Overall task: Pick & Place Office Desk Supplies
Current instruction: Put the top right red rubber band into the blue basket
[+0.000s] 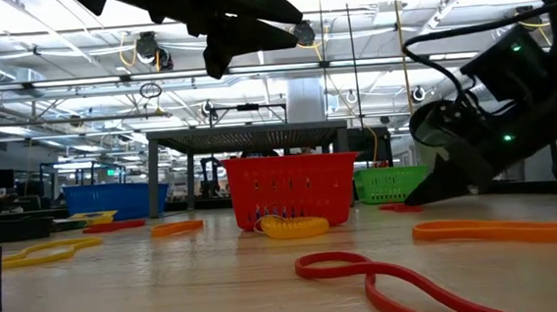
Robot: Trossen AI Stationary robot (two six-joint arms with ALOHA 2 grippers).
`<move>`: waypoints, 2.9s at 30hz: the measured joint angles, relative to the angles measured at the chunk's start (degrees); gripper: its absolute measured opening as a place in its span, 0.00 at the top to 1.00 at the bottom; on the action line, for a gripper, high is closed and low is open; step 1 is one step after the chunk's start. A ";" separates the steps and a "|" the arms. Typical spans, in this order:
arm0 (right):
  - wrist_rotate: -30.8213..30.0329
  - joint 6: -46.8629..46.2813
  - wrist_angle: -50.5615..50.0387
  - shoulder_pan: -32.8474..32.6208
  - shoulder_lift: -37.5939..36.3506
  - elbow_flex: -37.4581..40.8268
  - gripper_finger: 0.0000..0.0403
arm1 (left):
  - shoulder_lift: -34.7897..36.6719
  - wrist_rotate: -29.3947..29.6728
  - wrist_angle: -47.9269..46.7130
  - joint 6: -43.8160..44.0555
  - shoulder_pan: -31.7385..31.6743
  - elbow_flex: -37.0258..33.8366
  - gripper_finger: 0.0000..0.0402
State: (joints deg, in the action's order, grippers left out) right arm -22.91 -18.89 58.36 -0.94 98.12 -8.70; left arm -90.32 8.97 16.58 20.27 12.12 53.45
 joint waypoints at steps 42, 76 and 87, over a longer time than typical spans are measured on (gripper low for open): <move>8.13 6.04 5.62 -13.17 -31.86 -2.37 1.00 | 0.00 0.02 -1.51 1.44 0.17 -0.01 0.63; 9.76 12.54 -9.87 -20.30 -23.29 -22.39 1.00 | -0.26 1.62 4.14 -2.85 2.74 -0.02 0.63; 9.76 12.54 -9.55 -19.78 -23.18 -22.54 1.00 | -0.46 2.07 5.18 -3.65 3.02 -0.02 0.63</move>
State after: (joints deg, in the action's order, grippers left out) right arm -13.15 -6.35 48.81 -20.72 74.94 -31.24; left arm -90.78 11.04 21.76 16.62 15.14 53.43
